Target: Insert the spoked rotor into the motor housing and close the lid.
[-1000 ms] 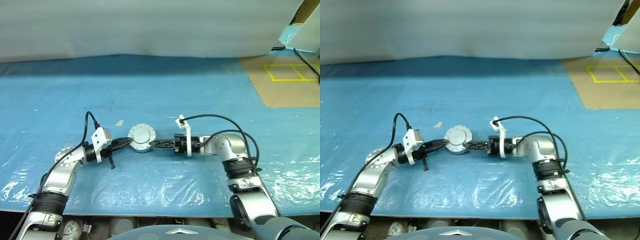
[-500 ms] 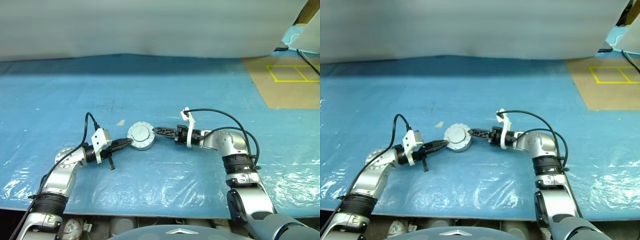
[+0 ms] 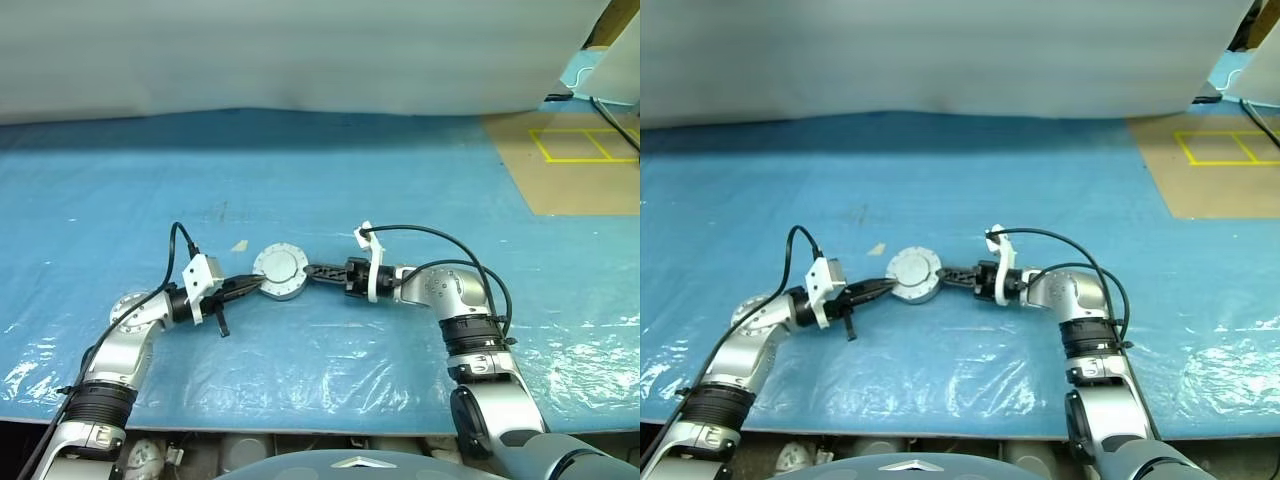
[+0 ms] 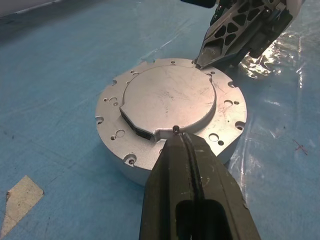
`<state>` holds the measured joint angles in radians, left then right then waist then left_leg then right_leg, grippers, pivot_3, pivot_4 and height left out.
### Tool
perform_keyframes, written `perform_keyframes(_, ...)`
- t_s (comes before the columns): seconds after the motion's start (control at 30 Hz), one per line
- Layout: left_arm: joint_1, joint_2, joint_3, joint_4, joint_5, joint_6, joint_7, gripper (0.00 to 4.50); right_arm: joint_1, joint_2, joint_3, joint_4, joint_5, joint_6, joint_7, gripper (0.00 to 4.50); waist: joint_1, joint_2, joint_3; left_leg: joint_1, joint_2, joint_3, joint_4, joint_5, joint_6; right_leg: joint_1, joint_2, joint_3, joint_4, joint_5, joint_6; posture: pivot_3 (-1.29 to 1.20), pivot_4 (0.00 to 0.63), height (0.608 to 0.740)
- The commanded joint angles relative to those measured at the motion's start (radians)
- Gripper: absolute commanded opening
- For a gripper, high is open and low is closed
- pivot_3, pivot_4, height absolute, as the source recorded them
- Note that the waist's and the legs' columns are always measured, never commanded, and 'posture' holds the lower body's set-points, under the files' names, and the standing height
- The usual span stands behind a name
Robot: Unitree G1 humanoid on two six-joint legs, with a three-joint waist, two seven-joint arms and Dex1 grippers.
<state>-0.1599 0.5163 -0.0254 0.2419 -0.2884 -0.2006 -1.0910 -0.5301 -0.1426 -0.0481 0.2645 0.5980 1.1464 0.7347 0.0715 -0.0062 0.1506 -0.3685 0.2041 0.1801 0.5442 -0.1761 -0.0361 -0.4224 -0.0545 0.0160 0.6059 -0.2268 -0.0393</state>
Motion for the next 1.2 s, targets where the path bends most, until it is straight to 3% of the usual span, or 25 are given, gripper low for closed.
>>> perform_keyframes(0.03,0.009,0.008,-0.008,0.015,0.016,-0.004,-0.006,0.00,-0.016,0.032,-0.028,0.004,0.055,0.022,0.004,1.80,0.000,0.000,0.000,0.000,0.000,0.000,0.000,0.000,0.000,0.000,0.000,0.000,0.000,0.000,0.000,0.00,0.150,0.740)
perform_keyframes(0.13,0.011,0.010,-0.006,0.018,0.016,-0.005,-0.005,0.00,-0.020,0.029,-0.048,0.018,0.056,0.032,0.000,1.22,0.000,0.000,0.000,0.000,0.000,0.000,0.000,0.000,0.000,0.000,0.000,0.000,0.000,0.000,0.000,0.00,0.150,0.740)
perform_keyframes(0.27,0.010,0.008,-0.010,0.022,0.018,-0.010,-0.006,0.00,-0.020,0.033,-0.051,0.033,0.053,0.030,-0.011,0.01,-0.001,0.000,0.000,0.000,0.000,0.000,0.000,0.000,0.000,0.000,0.000,0.000,0.000,0.000,0.000,0.00,0.150,0.740)
perform_keyframes(0.57,0.005,0.007,-0.012,0.029,0.018,-0.017,-0.011,0.00,-0.011,0.036,-0.047,0.044,0.052,0.052,-0.026,0.01,-0.001,0.000,0.000,0.001,0.000,0.000,0.000,0.000,0.000,0.001,0.000,0.000,0.000,0.000,0.000,0.00,0.150,0.740)
perform_keyframes(0.77,0.010,0.010,-0.013,0.026,0.016,-0.014,-0.017,0.00,0.017,0.013,0.021,0.017,-0.009,-0.054,-0.013,0.01,-0.001,0.000,0.000,0.002,0.000,0.000,0.000,0.000,0.000,0.001,0.000,0.000,0.000,0.000,0.000,0.00,0.150,0.740)
perform_keyframes(0.87,0.013,0.011,-0.012,0.022,0.015,-0.012,-0.017,0.00,0.016,0.018,0.019,0.031,0.000,-0.052,-0.024,0.64,-0.002,0.000,0.000,0.003,0.000,0.000,0.000,0.000,0.000,0.001,0.000,0.000,0.000,-0.002,0.003,0.00,0.150,0.740)
perform_keyframes(1.03,0.015,0.013,-0.012,0.016,0.016,-0.009,-0.018,0.00,-0.013,0.017,-0.008,0.087,0.016,-0.003,-0.040,2.21,-0.001,0.000,0.000,0.004,0.000,0.000,-0.001,0.000,0.000,0.001,0.000,0.001,0.000,-0.001,0.002,0.00,0.150,0.740)
perform_keyframes(1.2,0.016,0.015,-0.012,0.009,0.015,-0.004,-0.015,0.00,-0.014,-0.009,0.019,0.077,0.015,0.013,-0.008,2.21,0.000,0.001,0.000,0.001,0.000,0.000,-0.001,0.000,0.000,0.001,0.000,0.001,-0.001,0.000,0.000,0.00,0.150,0.740)
